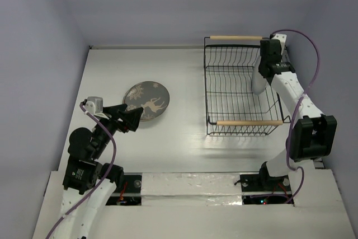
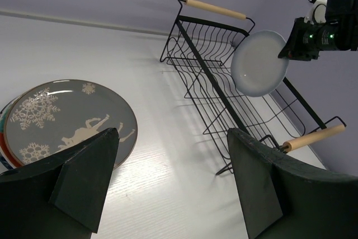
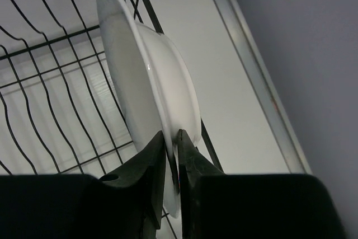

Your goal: Unload the plates from the dish rack

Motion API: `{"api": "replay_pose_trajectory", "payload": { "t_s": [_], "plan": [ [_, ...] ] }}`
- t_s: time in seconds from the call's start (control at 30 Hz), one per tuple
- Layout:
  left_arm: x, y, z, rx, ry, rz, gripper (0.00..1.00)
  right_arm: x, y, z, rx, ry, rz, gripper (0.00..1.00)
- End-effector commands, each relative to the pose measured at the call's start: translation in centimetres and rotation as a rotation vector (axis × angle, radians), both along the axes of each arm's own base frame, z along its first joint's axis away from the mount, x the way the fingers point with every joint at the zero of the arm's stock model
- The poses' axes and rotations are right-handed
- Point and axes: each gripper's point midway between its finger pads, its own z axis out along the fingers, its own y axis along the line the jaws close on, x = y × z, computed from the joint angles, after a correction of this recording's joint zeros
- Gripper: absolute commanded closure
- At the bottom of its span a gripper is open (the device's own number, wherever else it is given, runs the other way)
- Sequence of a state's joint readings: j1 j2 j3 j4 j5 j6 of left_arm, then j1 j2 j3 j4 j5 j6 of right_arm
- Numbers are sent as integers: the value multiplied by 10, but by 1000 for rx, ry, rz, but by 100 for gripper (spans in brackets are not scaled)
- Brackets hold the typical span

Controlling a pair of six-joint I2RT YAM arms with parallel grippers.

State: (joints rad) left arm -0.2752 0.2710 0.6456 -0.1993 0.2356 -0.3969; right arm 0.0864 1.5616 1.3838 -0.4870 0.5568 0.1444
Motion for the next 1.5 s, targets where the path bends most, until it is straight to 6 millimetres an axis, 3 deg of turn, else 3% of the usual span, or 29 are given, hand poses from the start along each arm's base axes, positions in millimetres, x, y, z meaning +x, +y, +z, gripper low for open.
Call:
{"api": "replay_pose_trajectory", "payload": {
  "t_s": [0.0, 0.27, 0.47, 0.57, 0.67, 0.8, 1.03, 1.1, 1.13, 1.17, 1.2, 1.27, 1.3, 1.4, 1.43, 1.47],
  "plan": [
    [-1, 0, 11, -3, -49, -4, 24, 5, 0, 100, -71, -248, -44, 100],
    [0, -1, 9, -3, -40, -4, 24, -15, -1, 131, -106, -327, -97, 100],
    [0, 0, 10, -3, -42, -1, 24, -32, 15, 168, 19, -461, -22, 100],
    [1, 0, 9, -2, -39, -1, 24, -37, 31, 176, 106, -512, 54, 100],
    [2, -1, 7, 2, -31, -1, 24, -44, 58, 192, 234, -597, 188, 100],
    [4, -1, 5, 3, -20, 2, 24, -52, 108, 214, 447, -684, 416, 100],
    [9, 4, 3, 3, -6, 34, 24, -62, 197, 233, 707, -725, 726, 100],
    [11, 6, 2, 3, -1, 45, 24, -61, 224, 226, 781, -693, 785, 100],
    [12, 8, 1, 3, 2, 57, 24, -61, 235, 235, 811, -730, 827, 100],
    [13, 8, 1, 4, 3, 55, 24, -62, 248, 233, 842, -720, 857, 100],
    [14, 10, 0, 7, 5, 65, 24, -60, 274, 221, 889, -673, 893, 100],
    [16, 11, 1, 7, 7, 72, 24, -57, 300, 217, 920, -661, 924, 100],
    [18, 14, -1, 10, 14, 84, 24, -48, 316, 201, 939, -625, 916, 100],
    [23, 19, -4, 13, 26, 109, 25, -52, 364, 191, 1035, -588, 977, 100],
    [24, 21, -4, 14, 27, 120, 25, -44, 381, 176, 1058, -566, 984, 100],
    [25, 21, -4, 15, 30, 120, 25, -48, 399, 170, 1085, -544, 1007, 100]
  ]
}}
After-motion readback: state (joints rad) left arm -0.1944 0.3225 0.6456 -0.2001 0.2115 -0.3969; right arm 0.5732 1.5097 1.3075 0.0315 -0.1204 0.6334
